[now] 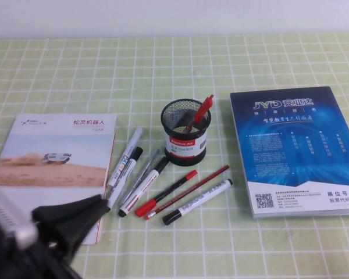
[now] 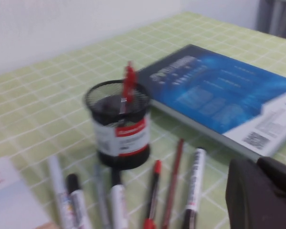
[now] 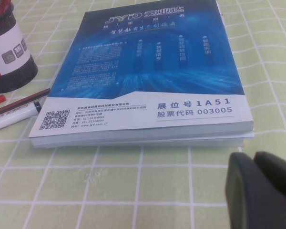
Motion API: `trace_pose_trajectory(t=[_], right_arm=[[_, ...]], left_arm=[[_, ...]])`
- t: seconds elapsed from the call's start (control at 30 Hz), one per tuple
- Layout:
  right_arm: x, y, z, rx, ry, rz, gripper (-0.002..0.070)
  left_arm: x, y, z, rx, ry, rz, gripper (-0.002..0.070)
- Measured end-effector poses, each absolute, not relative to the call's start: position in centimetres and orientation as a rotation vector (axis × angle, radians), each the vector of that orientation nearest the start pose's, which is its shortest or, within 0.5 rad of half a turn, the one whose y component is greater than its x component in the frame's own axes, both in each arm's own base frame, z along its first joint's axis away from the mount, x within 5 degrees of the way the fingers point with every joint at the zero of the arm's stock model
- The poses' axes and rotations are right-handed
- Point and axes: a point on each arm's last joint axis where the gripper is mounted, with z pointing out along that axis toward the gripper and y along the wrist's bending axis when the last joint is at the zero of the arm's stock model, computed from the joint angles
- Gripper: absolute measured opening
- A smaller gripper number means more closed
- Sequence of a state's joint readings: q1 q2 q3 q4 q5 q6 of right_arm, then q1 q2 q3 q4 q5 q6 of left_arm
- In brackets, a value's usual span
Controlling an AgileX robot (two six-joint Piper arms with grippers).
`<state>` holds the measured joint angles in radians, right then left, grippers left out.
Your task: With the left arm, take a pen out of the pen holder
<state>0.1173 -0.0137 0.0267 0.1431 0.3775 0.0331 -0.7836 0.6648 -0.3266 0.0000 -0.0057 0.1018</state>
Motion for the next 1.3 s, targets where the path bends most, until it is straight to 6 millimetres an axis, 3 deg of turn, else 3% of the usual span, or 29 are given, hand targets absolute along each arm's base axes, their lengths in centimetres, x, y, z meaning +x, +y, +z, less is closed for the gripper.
trace_pose_trajectory(t=[0.3, 0.47, 0.6, 0.83, 1.13, 1.3], right_arm=[[5.1, 1.1, 17.1, 0.01, 1.877, 0.244, -0.0015], [5.1, 1.1, 17.1, 0.01, 1.877, 0.244, -0.0015], [5.1, 1.1, 17.1, 0.01, 1.877, 0.244, -0.0015], [5.1, 1.1, 17.1, 0.01, 1.877, 0.244, -0.0015], [5.1, 1.1, 17.1, 0.01, 1.877, 0.244, -0.0015], [5.1, 1.1, 17.1, 0.01, 1.877, 0.244, -0.0015]], left_arm=[[7.7, -3.8, 23.2, 0.381, 1.598, -0.338, 0.0], [6.2, -2.0, 21.7, 0.239, 1.503, -0.241, 0.0], [5.6, -1.3, 20.7, 0.175, 1.486, -0.178, 0.0], [5.6, -0.9, 19.5, 0.122, 1.611, -0.105, 0.0], [5.3, -0.8, 17.4, 0.19, 1.836, -0.039, 0.0], [5.2, -0.7, 17.1, 0.207, 1.87, -0.02, 0.0]])
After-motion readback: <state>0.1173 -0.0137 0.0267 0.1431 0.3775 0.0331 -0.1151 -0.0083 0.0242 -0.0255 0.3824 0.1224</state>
